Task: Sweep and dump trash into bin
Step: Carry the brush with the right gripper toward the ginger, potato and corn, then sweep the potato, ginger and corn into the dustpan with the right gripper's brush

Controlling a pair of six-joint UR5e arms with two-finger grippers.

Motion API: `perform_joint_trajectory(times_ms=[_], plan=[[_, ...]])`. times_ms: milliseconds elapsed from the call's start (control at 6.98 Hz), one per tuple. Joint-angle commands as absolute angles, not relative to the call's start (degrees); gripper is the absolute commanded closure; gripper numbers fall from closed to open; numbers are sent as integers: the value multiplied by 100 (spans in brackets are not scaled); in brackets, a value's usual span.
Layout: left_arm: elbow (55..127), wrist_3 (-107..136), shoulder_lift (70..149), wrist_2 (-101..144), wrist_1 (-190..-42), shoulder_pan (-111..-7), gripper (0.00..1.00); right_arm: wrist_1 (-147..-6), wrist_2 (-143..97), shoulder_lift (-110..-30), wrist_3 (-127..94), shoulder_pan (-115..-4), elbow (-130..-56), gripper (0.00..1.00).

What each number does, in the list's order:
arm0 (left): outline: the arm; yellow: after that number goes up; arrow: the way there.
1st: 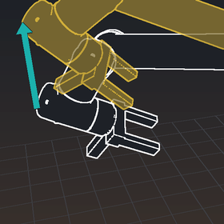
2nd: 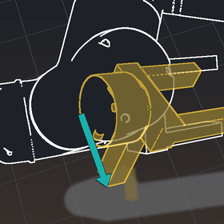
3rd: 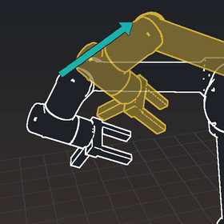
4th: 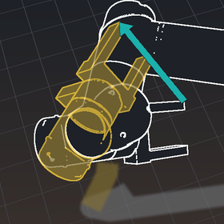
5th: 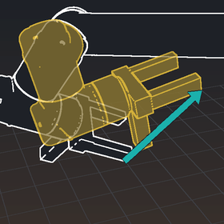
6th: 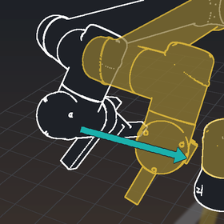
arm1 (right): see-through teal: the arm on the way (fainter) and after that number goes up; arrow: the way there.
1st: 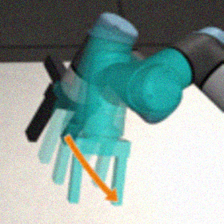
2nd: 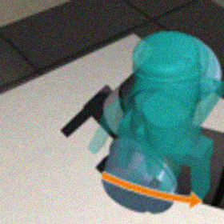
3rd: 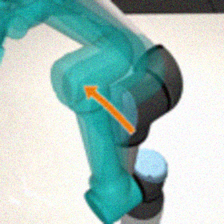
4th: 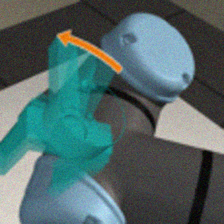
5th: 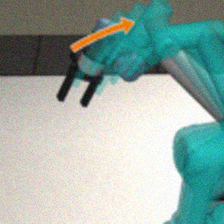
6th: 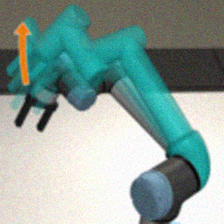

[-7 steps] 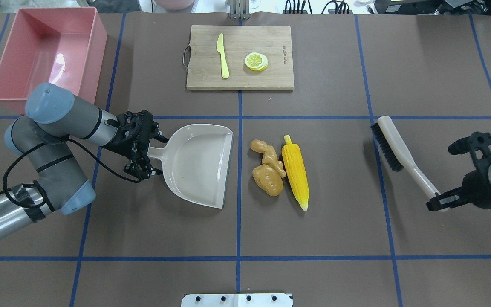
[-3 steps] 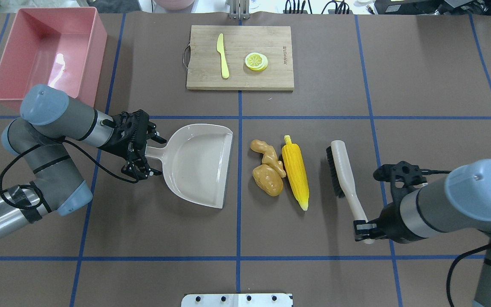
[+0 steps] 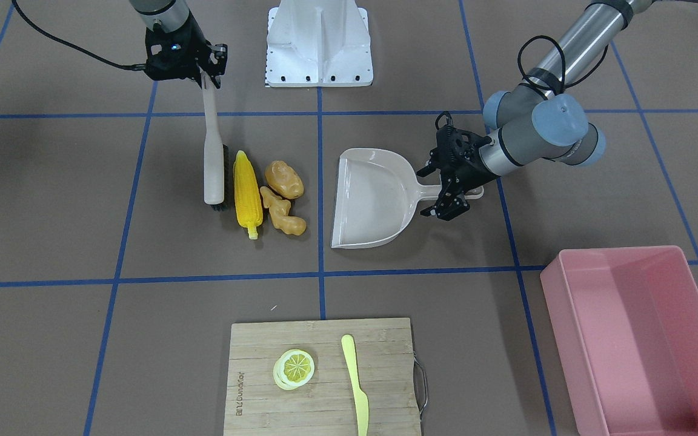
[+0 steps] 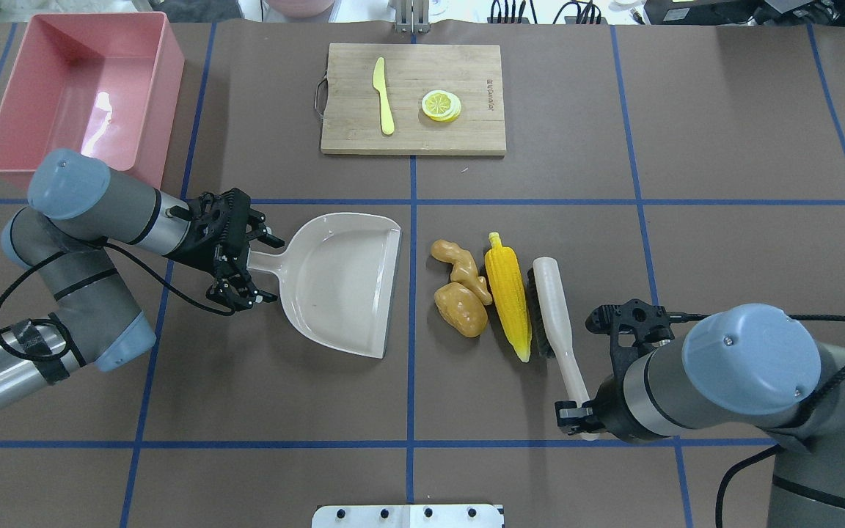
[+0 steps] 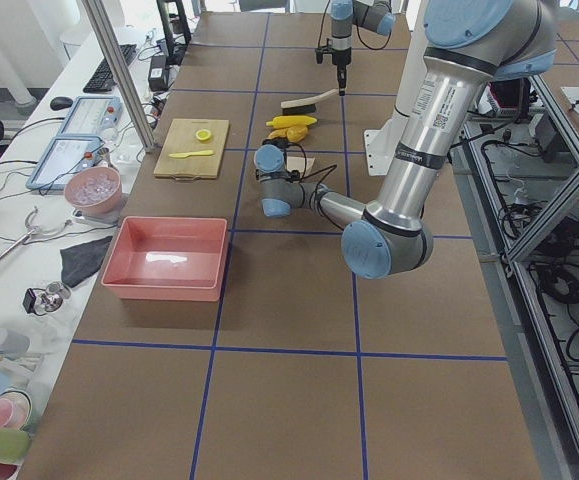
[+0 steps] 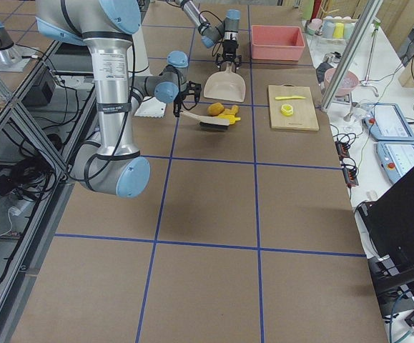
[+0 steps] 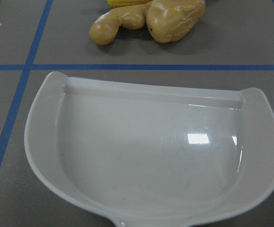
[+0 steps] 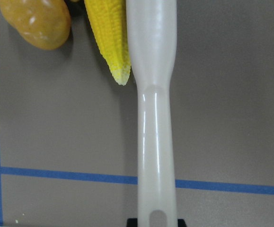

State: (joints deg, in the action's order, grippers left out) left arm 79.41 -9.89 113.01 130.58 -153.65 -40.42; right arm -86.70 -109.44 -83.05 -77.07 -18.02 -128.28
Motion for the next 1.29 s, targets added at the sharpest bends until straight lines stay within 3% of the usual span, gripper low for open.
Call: perform_joint_trajectory(times_ms=[0, 287, 573, 1147], plan=[[7866, -923, 11311, 13052, -15416, -4034, 4, -8701, -10828, -8279, -7734, -1478, -12806, 100], [7857, -905, 11320, 13052, -15425, -4025, 4, -8867, -10696, -7896, -7726, -1301, -12570, 100], [7857, -853, 11364, 13043, -15416, -4025, 4, -9455, -10679, -6939, -7717, -1327, -12184, 100], [7849, -835, 11373, 13043, -15416, -4025, 4, -9554, -10679, -6216, -7734, -1222, -11718, 100]])
